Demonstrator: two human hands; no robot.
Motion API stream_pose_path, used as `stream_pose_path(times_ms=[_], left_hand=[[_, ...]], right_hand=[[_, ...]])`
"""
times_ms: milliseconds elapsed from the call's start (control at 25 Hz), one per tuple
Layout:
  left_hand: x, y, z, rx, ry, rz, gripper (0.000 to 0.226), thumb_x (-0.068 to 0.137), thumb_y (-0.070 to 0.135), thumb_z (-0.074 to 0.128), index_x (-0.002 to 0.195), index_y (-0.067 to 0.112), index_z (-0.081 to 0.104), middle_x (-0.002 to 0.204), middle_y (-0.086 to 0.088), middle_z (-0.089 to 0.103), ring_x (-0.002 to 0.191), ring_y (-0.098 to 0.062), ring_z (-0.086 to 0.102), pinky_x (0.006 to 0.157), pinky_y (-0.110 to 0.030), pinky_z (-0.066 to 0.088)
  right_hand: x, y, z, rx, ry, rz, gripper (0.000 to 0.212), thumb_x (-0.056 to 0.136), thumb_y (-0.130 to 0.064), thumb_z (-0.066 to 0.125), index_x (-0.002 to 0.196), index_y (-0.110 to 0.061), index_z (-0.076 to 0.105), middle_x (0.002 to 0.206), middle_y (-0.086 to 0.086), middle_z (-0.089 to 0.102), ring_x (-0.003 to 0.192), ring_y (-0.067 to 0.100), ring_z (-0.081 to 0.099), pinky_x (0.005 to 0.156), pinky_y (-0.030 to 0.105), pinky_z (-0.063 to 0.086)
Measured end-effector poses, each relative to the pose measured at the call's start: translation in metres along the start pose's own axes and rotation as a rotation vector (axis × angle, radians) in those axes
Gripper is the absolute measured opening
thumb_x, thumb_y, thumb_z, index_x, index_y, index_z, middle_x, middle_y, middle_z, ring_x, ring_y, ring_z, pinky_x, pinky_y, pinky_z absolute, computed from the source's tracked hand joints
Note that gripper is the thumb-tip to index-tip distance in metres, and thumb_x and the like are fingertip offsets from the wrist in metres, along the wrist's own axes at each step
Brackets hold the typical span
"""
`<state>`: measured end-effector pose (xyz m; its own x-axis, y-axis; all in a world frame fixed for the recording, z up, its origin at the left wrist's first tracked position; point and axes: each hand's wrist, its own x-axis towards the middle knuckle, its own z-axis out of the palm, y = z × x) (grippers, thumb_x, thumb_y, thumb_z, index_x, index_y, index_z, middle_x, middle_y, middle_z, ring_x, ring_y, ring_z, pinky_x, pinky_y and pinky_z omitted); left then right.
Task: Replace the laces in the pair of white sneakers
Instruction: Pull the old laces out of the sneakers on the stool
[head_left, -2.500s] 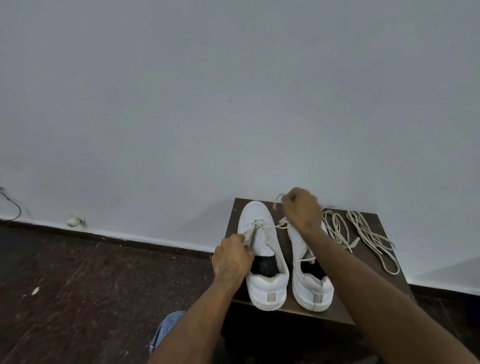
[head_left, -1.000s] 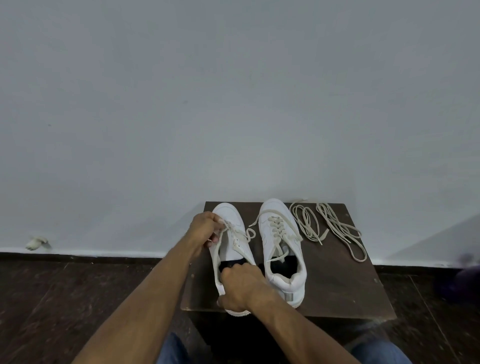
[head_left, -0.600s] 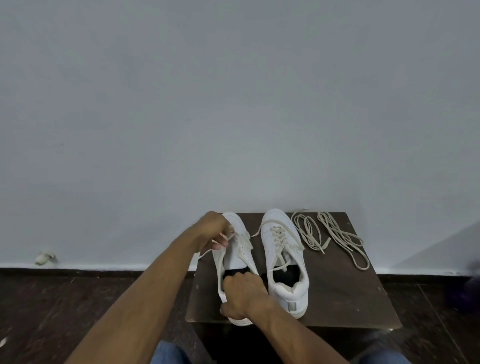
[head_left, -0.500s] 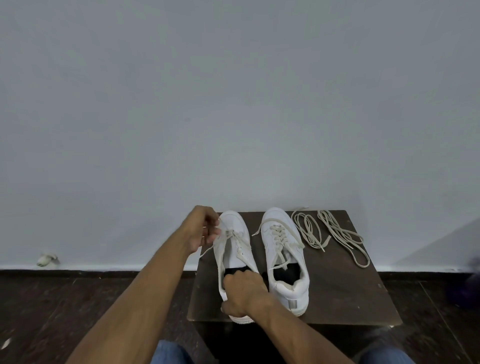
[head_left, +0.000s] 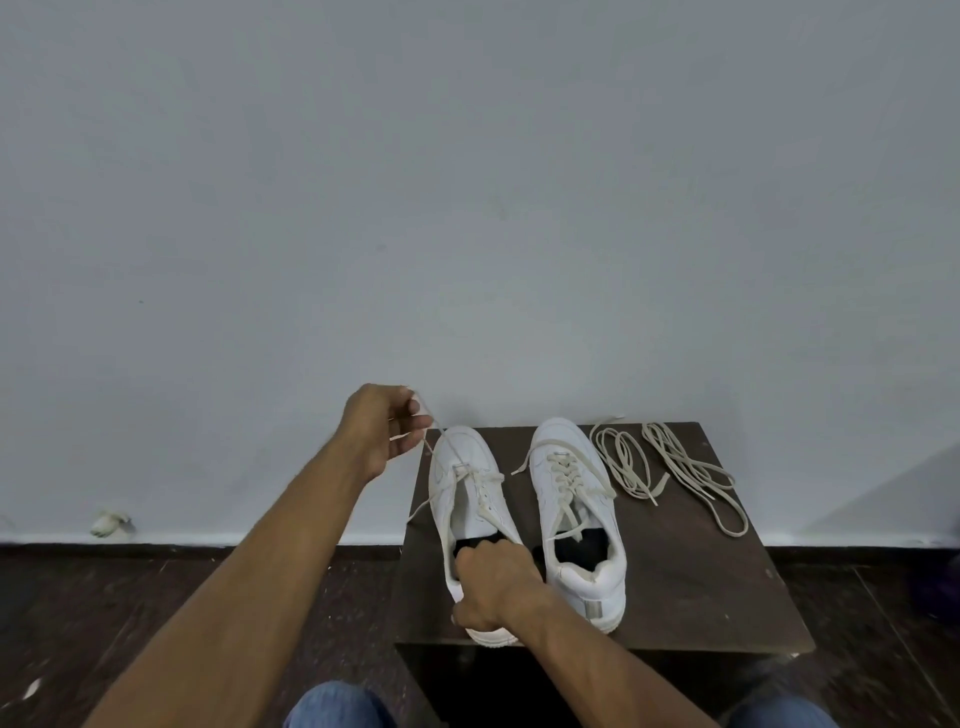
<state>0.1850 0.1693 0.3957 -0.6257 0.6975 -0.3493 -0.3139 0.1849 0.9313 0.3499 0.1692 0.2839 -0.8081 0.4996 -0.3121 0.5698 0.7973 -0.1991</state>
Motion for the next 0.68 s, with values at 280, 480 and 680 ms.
stream_pose_path(times_ms=[280, 480, 680], left_hand=[[0.007, -0.041, -0.002, 0.659, -0.019, 0.105, 0.02, 0.088, 0.031, 0.068, 0.107, 0.026, 0.064, 0.084, -0.001, 0.061, 0.057, -0.017, 0.064, 0.048, -0.025, 0.05], [0.029, -0.087, 0.016, 1.391, -0.164, 0.171, 0.047, 0.078, 0.044, 0.061, 0.125, 0.039, 0.061, 0.134, 0.008, 0.057, 0.116, -0.019, 0.058, 0.092, -0.036, 0.05], [0.023, -0.097, 0.035, 1.631, 0.076, 0.381, 0.019, 0.089, 0.024, 0.054, 0.102, 0.02, 0.067, 0.106, -0.001, 0.066, 0.096, -0.023, 0.064, 0.077, -0.032, 0.05]], right_hand=[[0.002, 0.001, 0.001, -0.006, -0.009, -0.01, 0.041, 0.085, -0.035, 0.064, 0.117, -0.01, 0.056, 0.119, 0.013, 0.062, 0.109, 0.034, 0.058, 0.09, 0.041, 0.046], [0.002, 0.001, 0.001, -0.009, -0.007, -0.014, 0.043, 0.086, -0.035, 0.063, 0.119, -0.008, 0.056, 0.12, 0.015, 0.061, 0.109, 0.035, 0.058, 0.089, 0.042, 0.045], [0.003, 0.001, 0.002, 0.003, 0.0, -0.006, 0.04, 0.085, -0.033, 0.064, 0.116, -0.008, 0.058, 0.117, 0.013, 0.062, 0.107, 0.034, 0.058, 0.084, 0.04, 0.046]])
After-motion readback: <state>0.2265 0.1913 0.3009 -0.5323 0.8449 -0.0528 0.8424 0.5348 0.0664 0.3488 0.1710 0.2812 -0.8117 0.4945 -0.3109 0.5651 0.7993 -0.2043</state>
